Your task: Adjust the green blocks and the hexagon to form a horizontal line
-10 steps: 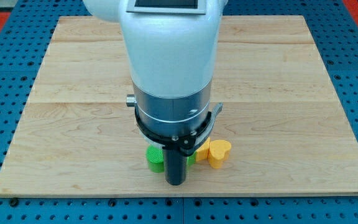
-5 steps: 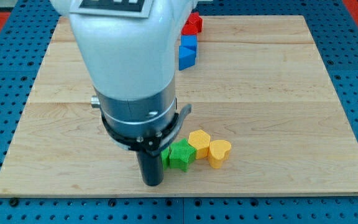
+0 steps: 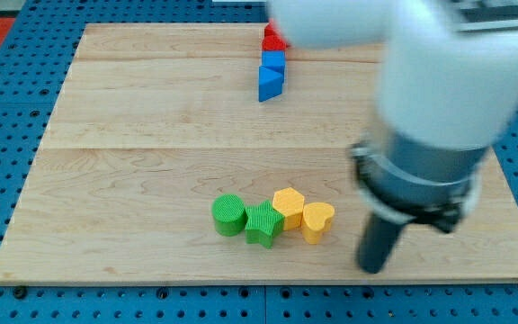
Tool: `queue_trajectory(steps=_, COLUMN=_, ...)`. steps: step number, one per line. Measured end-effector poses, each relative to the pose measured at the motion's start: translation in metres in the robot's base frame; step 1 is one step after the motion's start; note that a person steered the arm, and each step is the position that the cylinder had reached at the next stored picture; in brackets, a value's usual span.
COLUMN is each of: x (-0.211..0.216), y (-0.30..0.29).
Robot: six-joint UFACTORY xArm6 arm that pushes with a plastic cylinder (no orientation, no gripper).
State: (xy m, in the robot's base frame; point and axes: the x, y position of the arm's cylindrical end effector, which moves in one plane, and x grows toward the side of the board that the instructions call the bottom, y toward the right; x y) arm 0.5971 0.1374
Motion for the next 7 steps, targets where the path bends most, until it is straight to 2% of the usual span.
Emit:
queue_trajectory(steps=1, x=-0.049, y=0.019)
queue_trajectory(steps=2, x=-0.102, y=-0.025)
queue_trajectory(steps=3, x=-0.126, y=-0.071)
queue_trajectory(steps=4, x=-0.118, y=-0.101)
queue_trajectory(steps=7, x=-0.071, y=-0.104)
